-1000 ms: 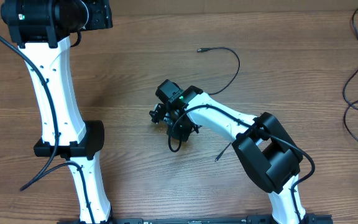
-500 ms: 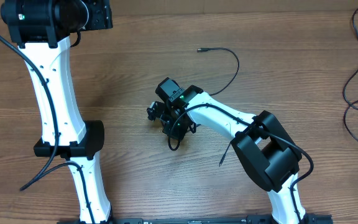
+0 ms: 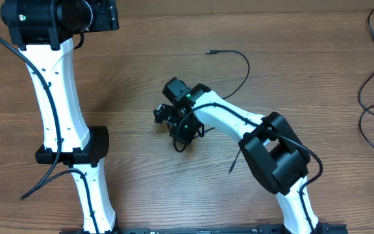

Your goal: Untangle cables

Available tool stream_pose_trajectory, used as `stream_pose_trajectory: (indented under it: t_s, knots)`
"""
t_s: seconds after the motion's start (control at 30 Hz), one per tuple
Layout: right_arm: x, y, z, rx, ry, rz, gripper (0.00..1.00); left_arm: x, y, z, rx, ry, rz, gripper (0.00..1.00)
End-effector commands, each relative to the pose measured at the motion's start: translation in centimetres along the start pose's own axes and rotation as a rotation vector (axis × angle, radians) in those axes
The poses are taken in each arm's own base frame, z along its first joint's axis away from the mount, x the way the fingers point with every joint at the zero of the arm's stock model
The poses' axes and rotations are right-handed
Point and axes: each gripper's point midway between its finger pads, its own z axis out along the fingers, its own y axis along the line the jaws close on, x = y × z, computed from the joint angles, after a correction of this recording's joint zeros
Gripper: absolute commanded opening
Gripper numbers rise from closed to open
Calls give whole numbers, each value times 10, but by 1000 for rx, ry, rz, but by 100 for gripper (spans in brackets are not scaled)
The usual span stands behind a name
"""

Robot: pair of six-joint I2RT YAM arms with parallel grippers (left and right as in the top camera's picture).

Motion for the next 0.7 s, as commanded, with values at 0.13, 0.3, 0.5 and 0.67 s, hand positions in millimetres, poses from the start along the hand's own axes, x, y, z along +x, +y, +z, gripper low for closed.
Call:
stream_pose_trajectory:
  t_s: [0.13, 0.3, 0.5, 0.67]
  knots:
    - [33, -20, 39, 55, 192, 32, 4, -2, -4, -12, 9, -24, 26, 77]
    - [14, -28, 21, 97, 160, 21, 4, -2, -4, -12, 9, -24, 26, 77]
    - [-14, -34, -5, 124, 96, 11, 4, -2, -3, -12, 5, -24, 26, 77]
    - [-37, -42, -32, 153, 33, 9, 4, -2, -4, -12, 6, -24, 29, 77]
